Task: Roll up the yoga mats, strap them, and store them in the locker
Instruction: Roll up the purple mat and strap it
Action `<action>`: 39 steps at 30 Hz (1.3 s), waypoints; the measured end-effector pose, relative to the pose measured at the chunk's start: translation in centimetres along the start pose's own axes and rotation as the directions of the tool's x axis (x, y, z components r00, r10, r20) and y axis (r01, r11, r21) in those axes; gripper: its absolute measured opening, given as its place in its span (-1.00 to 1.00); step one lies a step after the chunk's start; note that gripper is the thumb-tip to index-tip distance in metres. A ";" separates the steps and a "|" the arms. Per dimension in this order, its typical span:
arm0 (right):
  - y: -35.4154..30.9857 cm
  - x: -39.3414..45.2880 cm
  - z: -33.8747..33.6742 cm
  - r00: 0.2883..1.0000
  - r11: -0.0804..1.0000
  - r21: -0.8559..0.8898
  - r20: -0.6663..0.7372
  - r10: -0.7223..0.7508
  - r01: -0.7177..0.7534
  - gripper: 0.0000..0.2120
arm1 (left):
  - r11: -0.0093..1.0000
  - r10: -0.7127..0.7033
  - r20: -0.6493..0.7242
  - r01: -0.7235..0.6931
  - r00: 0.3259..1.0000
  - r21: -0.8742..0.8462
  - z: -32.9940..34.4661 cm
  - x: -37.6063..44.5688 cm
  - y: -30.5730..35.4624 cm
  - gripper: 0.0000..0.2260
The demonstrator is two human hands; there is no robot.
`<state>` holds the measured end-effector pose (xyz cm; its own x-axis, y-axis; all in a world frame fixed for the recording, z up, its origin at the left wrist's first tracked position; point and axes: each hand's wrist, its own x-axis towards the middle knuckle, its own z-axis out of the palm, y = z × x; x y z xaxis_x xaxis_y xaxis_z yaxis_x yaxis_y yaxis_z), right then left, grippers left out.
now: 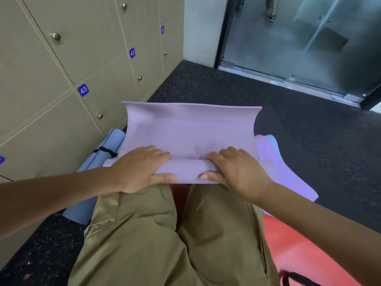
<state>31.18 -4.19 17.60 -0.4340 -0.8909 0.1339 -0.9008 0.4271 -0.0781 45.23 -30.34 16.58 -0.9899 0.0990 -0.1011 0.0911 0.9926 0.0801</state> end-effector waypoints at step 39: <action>2.8 6.4 2.8 0.960 0.975 0.084 -0.179 0.218 -0.206 -0.50 | 0.997 -0.060 -0.443 0.031 0.894 -0.072 1.0 4.4 -2.4 -0.47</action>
<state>25.98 -9.11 15.45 -0.6146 -0.7344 0.2879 -0.7881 0.5866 -0.1862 40.76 -32.21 14.95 -0.9388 -0.0017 0.3443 0.0527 0.9875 0.1486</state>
